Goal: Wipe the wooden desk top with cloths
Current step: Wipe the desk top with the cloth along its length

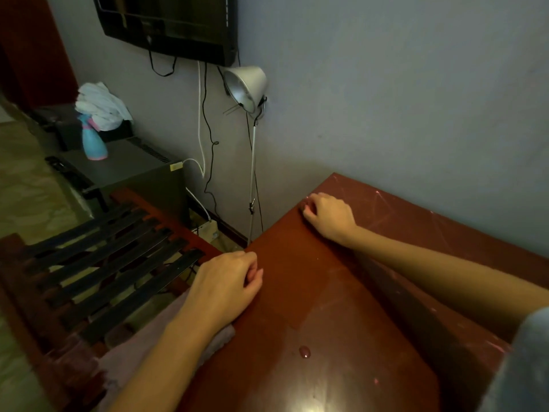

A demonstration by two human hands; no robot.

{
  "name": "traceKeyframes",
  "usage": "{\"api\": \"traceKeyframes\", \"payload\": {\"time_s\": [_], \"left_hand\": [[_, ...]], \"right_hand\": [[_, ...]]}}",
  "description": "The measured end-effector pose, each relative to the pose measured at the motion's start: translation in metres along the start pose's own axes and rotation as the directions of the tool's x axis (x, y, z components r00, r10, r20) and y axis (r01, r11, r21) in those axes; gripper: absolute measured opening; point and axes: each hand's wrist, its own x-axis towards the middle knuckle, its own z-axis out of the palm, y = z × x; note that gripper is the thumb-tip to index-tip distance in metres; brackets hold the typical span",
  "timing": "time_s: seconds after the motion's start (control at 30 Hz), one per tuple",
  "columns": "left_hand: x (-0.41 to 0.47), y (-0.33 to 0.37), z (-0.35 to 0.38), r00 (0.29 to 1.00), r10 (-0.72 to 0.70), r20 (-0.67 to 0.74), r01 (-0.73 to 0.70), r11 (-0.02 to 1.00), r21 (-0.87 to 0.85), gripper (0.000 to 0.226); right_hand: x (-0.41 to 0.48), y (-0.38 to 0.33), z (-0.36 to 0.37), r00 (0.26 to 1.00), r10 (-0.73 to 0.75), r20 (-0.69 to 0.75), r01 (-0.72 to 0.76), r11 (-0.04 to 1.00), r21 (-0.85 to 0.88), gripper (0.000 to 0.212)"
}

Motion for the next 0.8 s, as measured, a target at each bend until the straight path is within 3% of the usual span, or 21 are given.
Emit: {"api": "traceKeyframes", "payload": {"time_s": [0.17, 0.3, 0.37, 0.5, 0.57, 0.67, 0.8], "left_hand": [[0.002, 0.001, 0.001, 1.000, 0.010, -0.016, -0.010, 1.000, 0.002, 0.025], [0.001, 0.001, 0.001, 1.000, 0.005, -0.024, -0.005, 1.000, 0.000, 0.025], [0.001, -0.001, 0.002, 1.000, 0.001, -0.016, -0.001, 1.000, -0.006, 0.025], [0.000, -0.002, 0.002, 1.000, 0.001, -0.007, -0.001, 1.000, -0.017, 0.026], [0.000, -0.002, 0.001, 1.000, -0.001, -0.003, 0.001, 1.000, -0.018, 0.026], [0.001, -0.001, 0.002, 1.000, 0.005, -0.013, -0.005, 1.000, -0.013, 0.027], [0.002, 0.000, 0.002, 1.000, 0.008, -0.019, -0.008, 1.000, -0.007, 0.027]], "right_hand": [[-0.053, -0.020, -0.003, 0.983, -0.185, 0.012, 0.185, 0.983, -0.002, 0.018], [-0.040, -0.048, 0.003, 0.951, -0.306, 0.033, 0.303, 0.949, 0.084, 0.020], [-0.011, -0.046, 0.009, 0.965, -0.260, 0.030, 0.258, 0.963, 0.075, 0.020], [0.043, -0.003, 0.010, 1.000, 0.022, 0.007, -0.023, 0.999, 0.033, 0.023], [0.044, 0.016, 0.011, 0.997, 0.072, -0.002, -0.072, 0.997, 0.016, 0.025], [0.016, 0.019, 0.009, 0.999, 0.044, -0.008, -0.044, 0.999, -0.015, 0.024], [-0.026, -0.012, 0.004, 0.989, -0.145, 0.030, 0.145, 0.989, 0.004, 0.017]]}}
